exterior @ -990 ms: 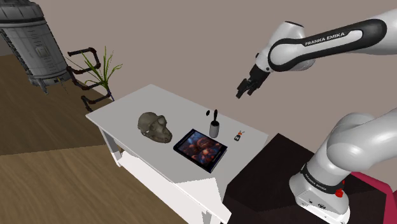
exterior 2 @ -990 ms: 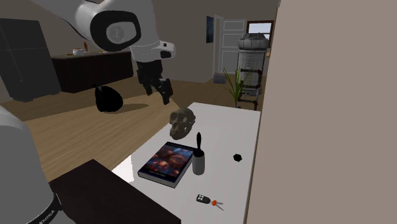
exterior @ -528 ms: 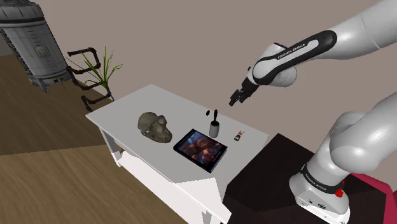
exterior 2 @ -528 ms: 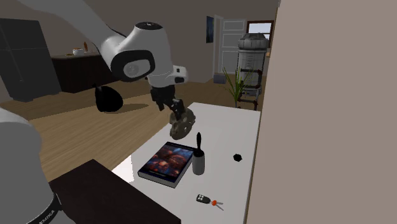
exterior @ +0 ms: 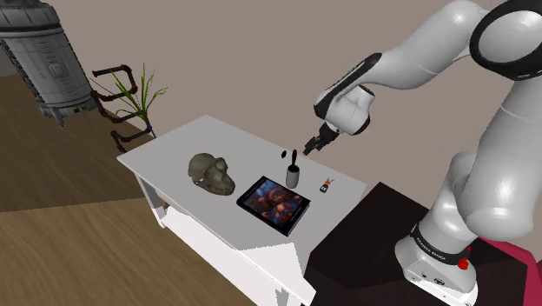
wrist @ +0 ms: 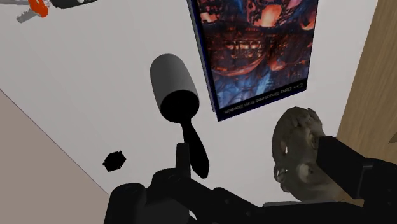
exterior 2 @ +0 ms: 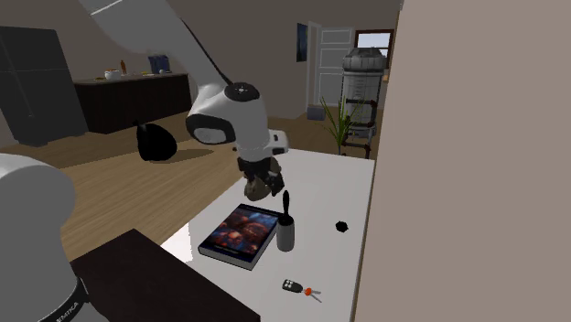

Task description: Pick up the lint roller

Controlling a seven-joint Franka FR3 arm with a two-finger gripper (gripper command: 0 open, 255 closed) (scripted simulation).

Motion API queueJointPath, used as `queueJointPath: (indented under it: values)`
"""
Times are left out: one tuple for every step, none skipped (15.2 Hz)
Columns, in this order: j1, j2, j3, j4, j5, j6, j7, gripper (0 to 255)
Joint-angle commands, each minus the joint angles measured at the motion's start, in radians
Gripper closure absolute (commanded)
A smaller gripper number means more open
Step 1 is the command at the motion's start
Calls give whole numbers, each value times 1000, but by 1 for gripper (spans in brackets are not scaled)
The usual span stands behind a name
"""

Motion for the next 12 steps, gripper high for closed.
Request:
queueJointPath:
  values:
    - [-20,108,30,76,218,-12,-194,0]
    - [-40,157,48,113,295,-22,-266,0]
    - [-61,204,65,149,361,-32,-329,0]
    - [-79,249,79,186,420,-43,-386,0]
    - [-94,294,89,222,472,-54,-437,0]
    - [-109,338,99,258,519,-65,-482,0]
    - [-122,380,107,295,561,-76,-522,0]
    - [-134,423,114,331,598,-87,-558,0]
    - [-146,464,120,368,631,-98,-589,0]
    - [-156,506,126,405,660,-108,-617,0]
    - [-167,546,131,443,686,-118,-641,0]
    - [-175,582,134,478,707,-127,-659,0]
